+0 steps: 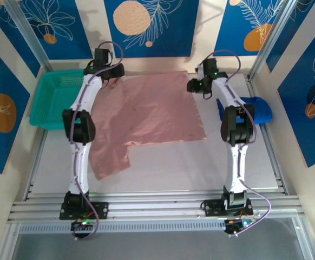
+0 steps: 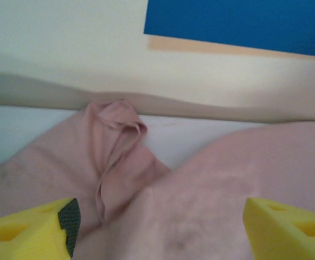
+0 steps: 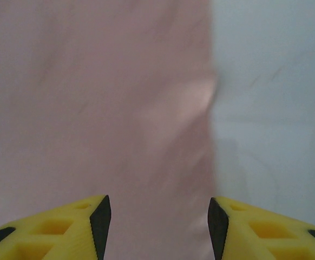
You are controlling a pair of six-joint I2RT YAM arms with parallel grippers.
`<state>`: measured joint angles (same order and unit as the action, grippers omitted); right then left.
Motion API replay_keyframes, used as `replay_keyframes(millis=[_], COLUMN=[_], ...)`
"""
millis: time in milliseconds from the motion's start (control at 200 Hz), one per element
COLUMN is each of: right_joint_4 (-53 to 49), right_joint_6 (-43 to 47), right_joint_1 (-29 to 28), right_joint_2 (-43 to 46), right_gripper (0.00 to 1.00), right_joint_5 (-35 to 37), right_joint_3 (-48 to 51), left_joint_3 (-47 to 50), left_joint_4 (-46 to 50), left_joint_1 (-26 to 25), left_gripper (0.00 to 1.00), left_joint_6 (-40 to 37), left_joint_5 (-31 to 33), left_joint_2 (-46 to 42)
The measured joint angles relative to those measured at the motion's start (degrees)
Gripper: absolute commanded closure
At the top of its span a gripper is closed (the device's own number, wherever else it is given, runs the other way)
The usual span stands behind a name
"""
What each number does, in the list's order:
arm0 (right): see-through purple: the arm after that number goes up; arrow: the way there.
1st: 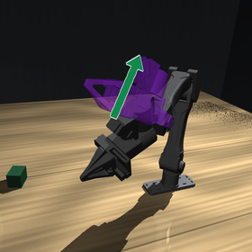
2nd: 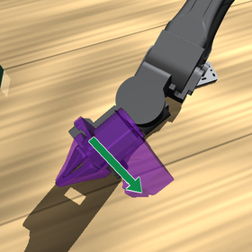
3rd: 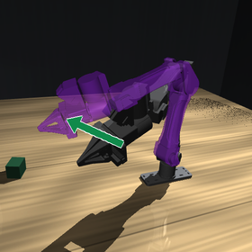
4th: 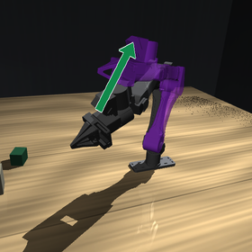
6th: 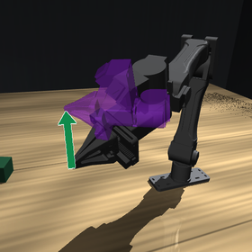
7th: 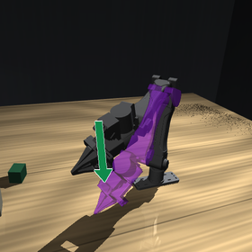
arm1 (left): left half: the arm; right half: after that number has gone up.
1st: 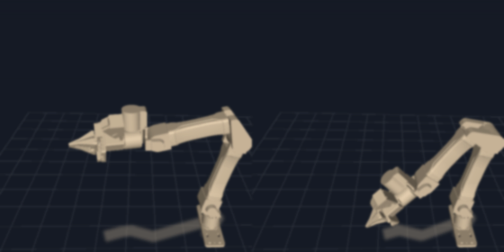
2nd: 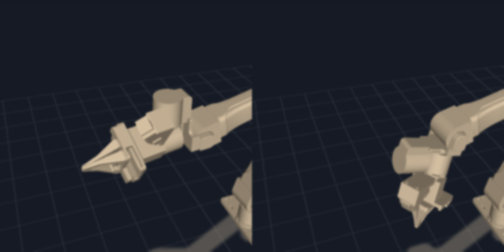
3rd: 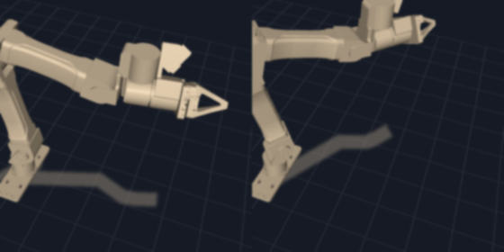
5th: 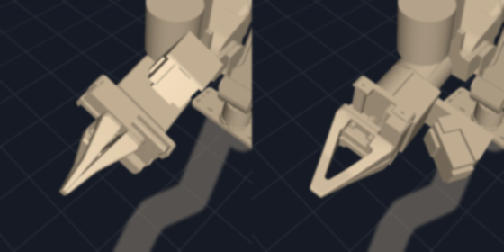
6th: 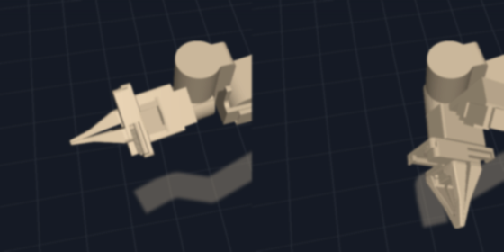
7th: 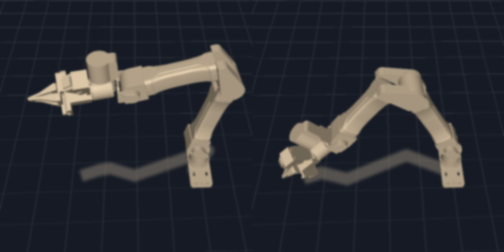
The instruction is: Fold the inside-out t-shirt
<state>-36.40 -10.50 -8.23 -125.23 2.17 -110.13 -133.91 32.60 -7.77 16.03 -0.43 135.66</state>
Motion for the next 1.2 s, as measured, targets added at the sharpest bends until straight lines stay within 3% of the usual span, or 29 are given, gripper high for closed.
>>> replay_keyframes(millis=[190,305,445,735,1200], right_joint_4=[2.7,2.2,0.8,-0.9,-0.7], right_joint_6=[-6.0,-8.5,-10.4,-12.2,-15.5], right_joint_1=[-5.8,-4.7,-2.3,2.7,10.8], right_joint_2=[16.9,15.9,13.0,16.1,27.0], right_gripper=[0.53,0.54,0.59,0.63,0.65], right_joint_5=[-4.4,-5.0,-5.2,-4.0,-1.0], right_joint_3=[22.1,26.2,30.9,39.4,53.4], left_joint_3=[40.5,61.8,78.9,92.7,103.3], left_joint_4=[-11.1,-16.5,-17.2,-16.7,-14.7], left_joint_1=[-1.3,-2.5,-3.0,-5.3,-22.4], left_gripper=[0.21,0.22,0.22,0.22,0.21], left_joint_6=[6.1,9.7,12.0,12.9,19.0], left_joint_5=[-4.5,-7.0,-8.6,-11.2,-13.1], left_joint_2=[-29.4,-42.8,-50.1,-56.0,-63.9])
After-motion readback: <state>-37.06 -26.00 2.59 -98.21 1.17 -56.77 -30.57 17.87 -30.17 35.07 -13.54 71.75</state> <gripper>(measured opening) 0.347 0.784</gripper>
